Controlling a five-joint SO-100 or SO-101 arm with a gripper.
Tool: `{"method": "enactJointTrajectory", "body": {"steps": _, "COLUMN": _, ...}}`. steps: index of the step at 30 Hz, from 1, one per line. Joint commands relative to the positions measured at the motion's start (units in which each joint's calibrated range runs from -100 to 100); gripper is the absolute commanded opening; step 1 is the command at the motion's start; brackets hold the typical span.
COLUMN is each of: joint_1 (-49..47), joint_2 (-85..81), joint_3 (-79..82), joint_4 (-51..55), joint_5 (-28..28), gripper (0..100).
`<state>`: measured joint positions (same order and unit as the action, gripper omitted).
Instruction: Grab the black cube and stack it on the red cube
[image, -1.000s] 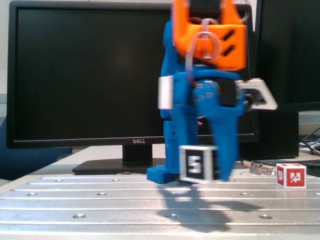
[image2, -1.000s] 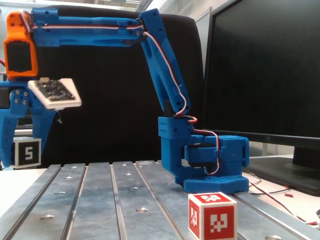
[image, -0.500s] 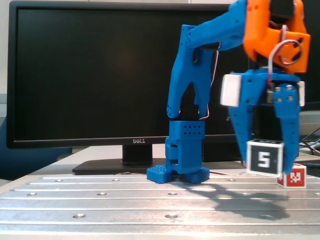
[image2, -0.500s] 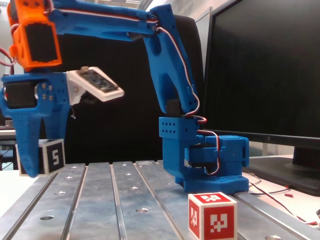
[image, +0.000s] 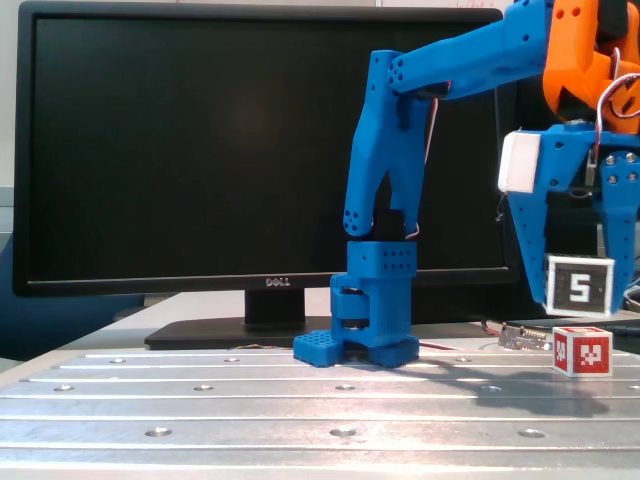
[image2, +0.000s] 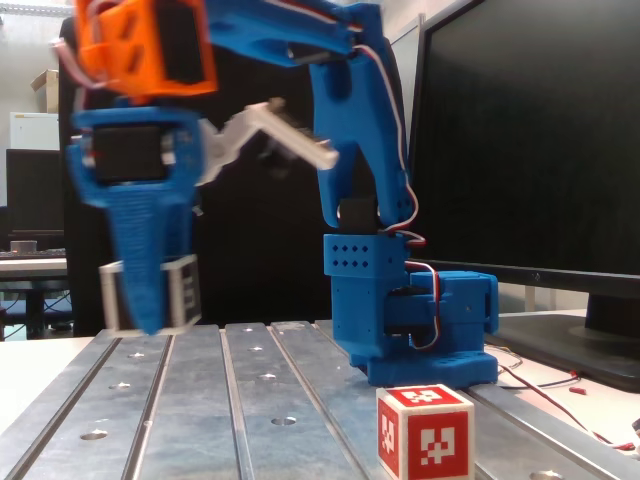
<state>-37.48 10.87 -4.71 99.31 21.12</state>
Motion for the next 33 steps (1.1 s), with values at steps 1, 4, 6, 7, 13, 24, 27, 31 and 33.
{"method": "enactJointTrajectory", "body": {"steps": 1, "joint_1": -2.35, "joint_2": -7.44, "joint_3": 3.4, "joint_4": 0.26, "joint_5": -1.76, "gripper": 17}}
{"method": "enactJointTrajectory", "body": {"steps": 4, "joint_1": -5.45, "joint_2": -10.7, "joint_3": 7.02, "joint_4": 0.17, "joint_5": -2.87, "gripper": 17}}
{"method": "enactJointTrajectory", "body": {"steps": 6, "joint_1": -7.22, "joint_2": -12.12, "joint_3": 9.19, "joint_4": 0.17, "joint_5": -3.13, "gripper": 17}}
{"method": "enactJointTrajectory", "body": {"steps": 7, "joint_1": -8.18, "joint_2": -12.62, "joint_3": 10.45, "joint_4": 0.17, "joint_5": -3.13, "gripper": 17}}
{"method": "enactJointTrajectory", "body": {"steps": 13, "joint_1": -14.09, "joint_2": -15.88, "joint_3": 18.23, "joint_4": -4.87, "joint_5": -5.92, "gripper": 18}}
{"method": "enactJointTrajectory", "body": {"steps": 24, "joint_1": -22.65, "joint_2": -20.39, "joint_3": 26.92, "joint_4": -10.09, "joint_5": -8.13, "gripper": 17}}
{"method": "enactJointTrajectory", "body": {"steps": 27, "joint_1": -24.35, "joint_2": -20.14, "joint_3": 27.19, "joint_4": -10.09, "joint_5": -8.76, "gripper": 17}}
{"method": "enactJointTrajectory", "body": {"steps": 31, "joint_1": -26.56, "joint_2": -19.89, "joint_3": 27.19, "joint_4": -10.09, "joint_5": -9.66, "gripper": 18}}
{"method": "enactJointTrajectory", "body": {"steps": 33, "joint_1": -27.3, "joint_2": -19.89, "joint_3": 27.19, "joint_4": -10.09, "joint_5": -10.18, "gripper": 17}}
